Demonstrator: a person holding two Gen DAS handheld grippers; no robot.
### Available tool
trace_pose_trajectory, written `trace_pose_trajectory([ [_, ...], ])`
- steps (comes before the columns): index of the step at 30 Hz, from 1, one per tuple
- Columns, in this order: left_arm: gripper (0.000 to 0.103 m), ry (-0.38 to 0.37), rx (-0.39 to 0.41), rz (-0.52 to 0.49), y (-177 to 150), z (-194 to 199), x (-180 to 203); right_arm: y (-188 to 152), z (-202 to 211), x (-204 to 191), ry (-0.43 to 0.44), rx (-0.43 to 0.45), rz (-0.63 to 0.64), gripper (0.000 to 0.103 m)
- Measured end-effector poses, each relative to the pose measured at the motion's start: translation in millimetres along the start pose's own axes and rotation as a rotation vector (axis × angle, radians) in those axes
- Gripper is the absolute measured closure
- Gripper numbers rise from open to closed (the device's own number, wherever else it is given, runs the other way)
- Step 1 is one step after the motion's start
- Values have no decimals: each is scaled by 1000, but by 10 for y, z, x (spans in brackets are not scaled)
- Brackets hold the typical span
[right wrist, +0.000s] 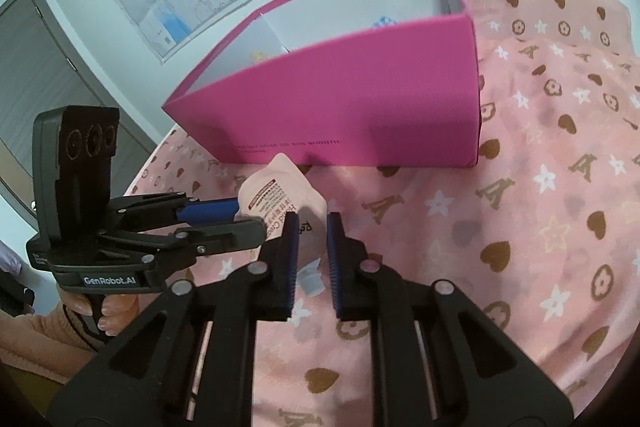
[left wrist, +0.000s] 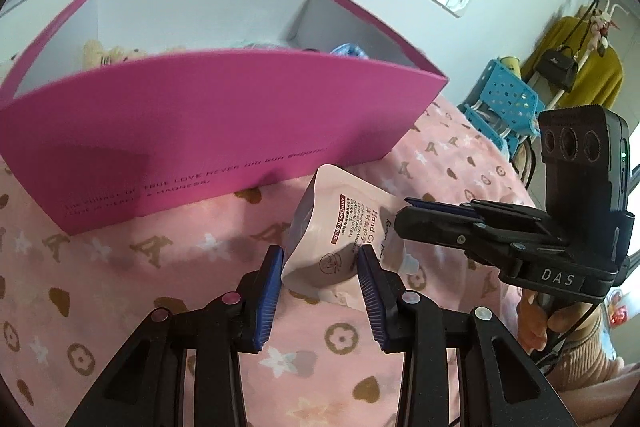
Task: Organize soft objects
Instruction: 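Lift the hand cream pouch and carry it over the pink box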
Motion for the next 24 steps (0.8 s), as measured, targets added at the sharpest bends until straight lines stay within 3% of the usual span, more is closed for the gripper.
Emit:
trace_pose_trajectory([
  [24, 65, -3, 89, -50, 56, 367, 259, 66, 383, -177, 6, 62, 51, 86],
])
Point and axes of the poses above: each gripper's, at about its wrist camera, not at the fingertips, and z roughly against the way its jaws point, x to its right, y to its top, the point moved 1 cm from there along -z, roughly the way its jaws point, and after that the axes turned 1 degree about x, right-handed, at the moved point
